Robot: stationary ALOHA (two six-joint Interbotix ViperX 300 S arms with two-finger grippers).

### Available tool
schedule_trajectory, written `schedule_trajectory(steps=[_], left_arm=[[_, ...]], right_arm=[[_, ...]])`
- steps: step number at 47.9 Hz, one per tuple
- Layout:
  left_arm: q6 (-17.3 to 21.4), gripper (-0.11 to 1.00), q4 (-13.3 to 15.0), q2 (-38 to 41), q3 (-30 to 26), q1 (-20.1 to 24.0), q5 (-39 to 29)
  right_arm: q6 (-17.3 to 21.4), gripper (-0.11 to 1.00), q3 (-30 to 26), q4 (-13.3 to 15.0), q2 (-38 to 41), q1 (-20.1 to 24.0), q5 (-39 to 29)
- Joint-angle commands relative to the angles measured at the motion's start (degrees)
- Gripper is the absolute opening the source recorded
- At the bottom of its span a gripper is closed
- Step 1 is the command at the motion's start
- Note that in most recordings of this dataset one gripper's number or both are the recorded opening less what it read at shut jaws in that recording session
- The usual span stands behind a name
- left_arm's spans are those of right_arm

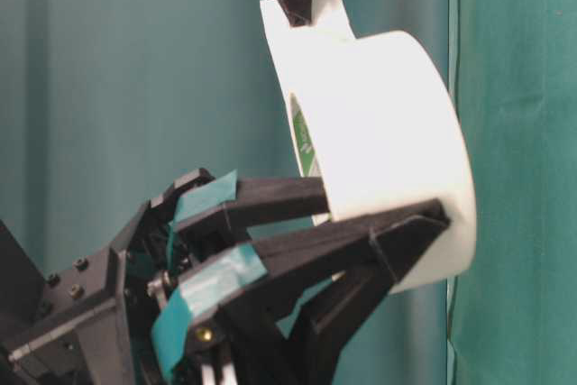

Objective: Peel off the duct tape with your right arm.
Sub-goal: 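Pull the roll away with the left gripper, unwinding tape from the right gripper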

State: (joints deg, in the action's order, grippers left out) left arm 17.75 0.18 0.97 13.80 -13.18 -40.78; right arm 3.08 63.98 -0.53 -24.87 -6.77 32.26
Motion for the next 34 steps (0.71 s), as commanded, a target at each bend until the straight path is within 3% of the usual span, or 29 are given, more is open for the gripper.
schedule_trajectory(steps=[1, 16, 34], left_arm=[[0.6, 0.21, 0.4, -2.6, -0.2, -3.4, -0.1], [9.1, 0.21, 0.6, -4.5, 2.0, -7.4, 0.9], [10.2, 0.21, 0.7, -5.1, 3.0, -7.9, 1.7]], right_arm=[[-0.2, -0.09, -0.6, -0.4, -0.6, -1.3, 0.4], [-0.3, -0.09, -0.5, -0.4, -0.6, -2.1, 0.4], [-0.2, -0.09, -0.4, -0.3, -0.7, -2.1, 0.4]])
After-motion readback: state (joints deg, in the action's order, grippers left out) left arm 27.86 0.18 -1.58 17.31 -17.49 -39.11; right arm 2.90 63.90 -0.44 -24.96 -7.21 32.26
